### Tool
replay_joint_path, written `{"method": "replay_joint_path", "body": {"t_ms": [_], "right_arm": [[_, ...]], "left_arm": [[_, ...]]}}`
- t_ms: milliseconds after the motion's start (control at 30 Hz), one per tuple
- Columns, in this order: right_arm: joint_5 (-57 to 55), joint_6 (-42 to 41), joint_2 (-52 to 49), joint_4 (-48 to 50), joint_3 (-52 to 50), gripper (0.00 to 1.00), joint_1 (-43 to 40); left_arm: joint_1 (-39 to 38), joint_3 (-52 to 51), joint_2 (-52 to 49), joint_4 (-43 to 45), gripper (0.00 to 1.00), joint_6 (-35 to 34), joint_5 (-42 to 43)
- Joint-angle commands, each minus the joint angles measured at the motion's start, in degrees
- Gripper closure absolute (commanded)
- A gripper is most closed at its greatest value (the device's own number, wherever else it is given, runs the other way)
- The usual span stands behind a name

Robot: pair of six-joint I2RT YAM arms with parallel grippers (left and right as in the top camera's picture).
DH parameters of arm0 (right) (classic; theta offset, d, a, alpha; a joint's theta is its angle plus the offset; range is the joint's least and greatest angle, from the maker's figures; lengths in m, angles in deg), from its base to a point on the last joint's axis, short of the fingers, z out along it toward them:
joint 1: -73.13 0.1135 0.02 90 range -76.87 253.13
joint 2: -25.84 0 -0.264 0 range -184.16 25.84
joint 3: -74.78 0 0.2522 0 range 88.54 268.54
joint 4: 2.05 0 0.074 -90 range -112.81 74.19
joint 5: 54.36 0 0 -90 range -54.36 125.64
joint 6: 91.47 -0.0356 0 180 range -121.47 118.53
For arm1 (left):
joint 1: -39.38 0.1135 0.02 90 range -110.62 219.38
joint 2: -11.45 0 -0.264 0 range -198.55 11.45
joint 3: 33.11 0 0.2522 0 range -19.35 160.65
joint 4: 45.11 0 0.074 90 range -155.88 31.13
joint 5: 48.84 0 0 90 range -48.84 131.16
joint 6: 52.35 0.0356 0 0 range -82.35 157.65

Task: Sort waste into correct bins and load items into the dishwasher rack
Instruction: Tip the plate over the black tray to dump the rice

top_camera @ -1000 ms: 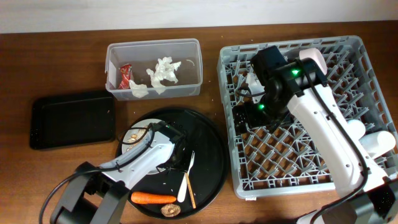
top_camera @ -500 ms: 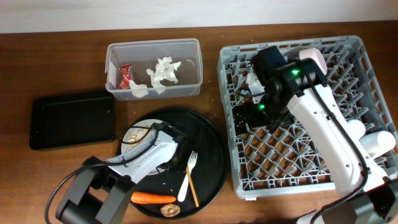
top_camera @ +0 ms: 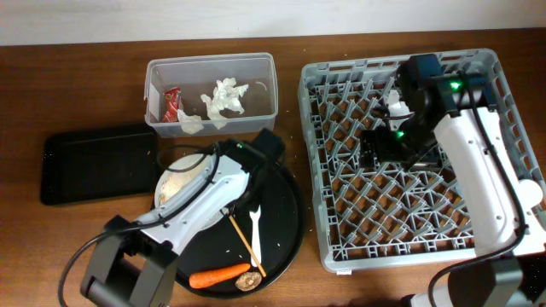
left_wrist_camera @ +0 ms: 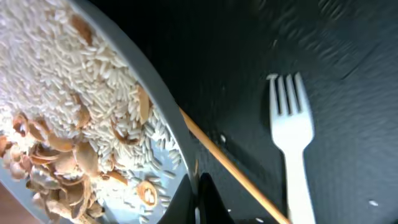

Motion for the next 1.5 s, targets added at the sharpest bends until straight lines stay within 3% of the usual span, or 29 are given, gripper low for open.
{"method": "replay_joint_path", "body": {"t_ms": [0,133,300,567,900,1067,1333,1467], "right_arm": [[-0.7,0.9,0.2,-0.3,-0.1,0.02,-0.3],[-0.7,0.9,0.2,-0.6,-0.1,0.01,-0.3],[-0.7,0.8,0.2,-0.9,-0.1,0.02,-0.3],[-0.7,0.8,0.2,-1.1,-0.1,0.02,-0.3],[-0.7,0.8,0.2,-1.8,-0.1,0.02,-0.3],[-0.7,0.6,0.2,-2.0,-0.1,0.02,-0.3],[-0.7,0.2,0.2,-2.2,-0.1,0.02,-0.3],[-0.7,0.2,0.2,-2.2,-0.1,0.02,-0.3]], "left_arm": [[0.2,6.3,0.2,-5.2,0.99,0.3,-4.6],[1.0,9.9,0.2,-7.7,0.99,2.9,-8.0],[8.4,10.7,0.2,-8.1,1.00,4.9,-7.9],[26.7,11.0,0.2,4.8,1.00,15.7,1.8],[36.2,11.0,0.2,18.1,1.00,19.5,7.1],[44.7,10.9,-0.1,19.9,1.00,19.6,23.6],[52.8,10.9,-0.1,20.8,1.00,19.8,41.3],[60.6,10.9,-0.2,20.4,1.00,19.7,57.1]]}}
